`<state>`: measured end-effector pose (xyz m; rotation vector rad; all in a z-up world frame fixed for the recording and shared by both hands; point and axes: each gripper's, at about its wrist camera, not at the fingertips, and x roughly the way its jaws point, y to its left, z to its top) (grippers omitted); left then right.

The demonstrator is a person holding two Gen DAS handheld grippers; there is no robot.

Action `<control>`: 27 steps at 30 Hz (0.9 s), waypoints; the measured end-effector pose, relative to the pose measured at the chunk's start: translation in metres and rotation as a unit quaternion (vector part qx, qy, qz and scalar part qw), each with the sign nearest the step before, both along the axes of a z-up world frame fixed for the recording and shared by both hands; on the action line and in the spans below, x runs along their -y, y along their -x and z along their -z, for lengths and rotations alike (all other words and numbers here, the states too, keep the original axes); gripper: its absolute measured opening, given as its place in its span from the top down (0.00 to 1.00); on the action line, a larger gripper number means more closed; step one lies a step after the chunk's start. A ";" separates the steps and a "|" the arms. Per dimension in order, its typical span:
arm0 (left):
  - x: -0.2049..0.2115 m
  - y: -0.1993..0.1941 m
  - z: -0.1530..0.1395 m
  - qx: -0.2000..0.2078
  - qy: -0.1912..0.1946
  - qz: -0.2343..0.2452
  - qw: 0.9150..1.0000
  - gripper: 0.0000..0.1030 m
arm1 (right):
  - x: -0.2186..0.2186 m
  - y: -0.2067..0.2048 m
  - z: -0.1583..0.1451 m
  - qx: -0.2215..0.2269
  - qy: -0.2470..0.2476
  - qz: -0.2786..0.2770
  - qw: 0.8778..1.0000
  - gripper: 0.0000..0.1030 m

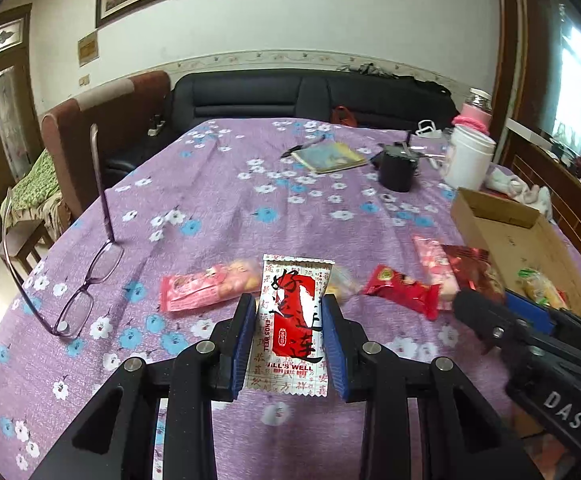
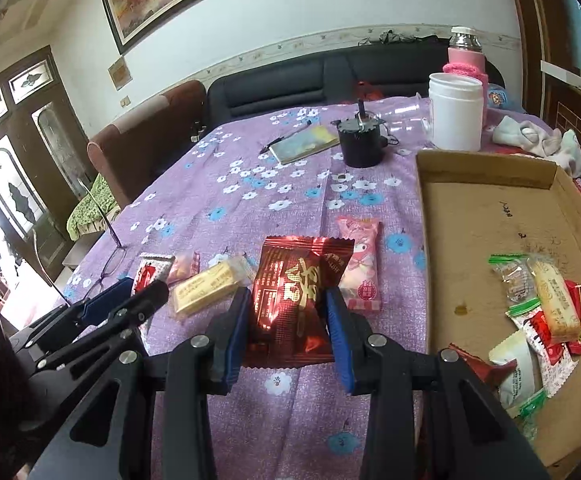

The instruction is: Organize snacks

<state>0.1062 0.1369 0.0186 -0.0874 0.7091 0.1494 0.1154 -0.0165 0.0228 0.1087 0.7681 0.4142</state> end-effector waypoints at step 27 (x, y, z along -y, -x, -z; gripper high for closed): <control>0.017 0.013 -0.007 0.048 -0.068 0.011 0.996 0.66 | -0.004 0.001 0.002 0.008 0.011 -0.001 1.000 0.65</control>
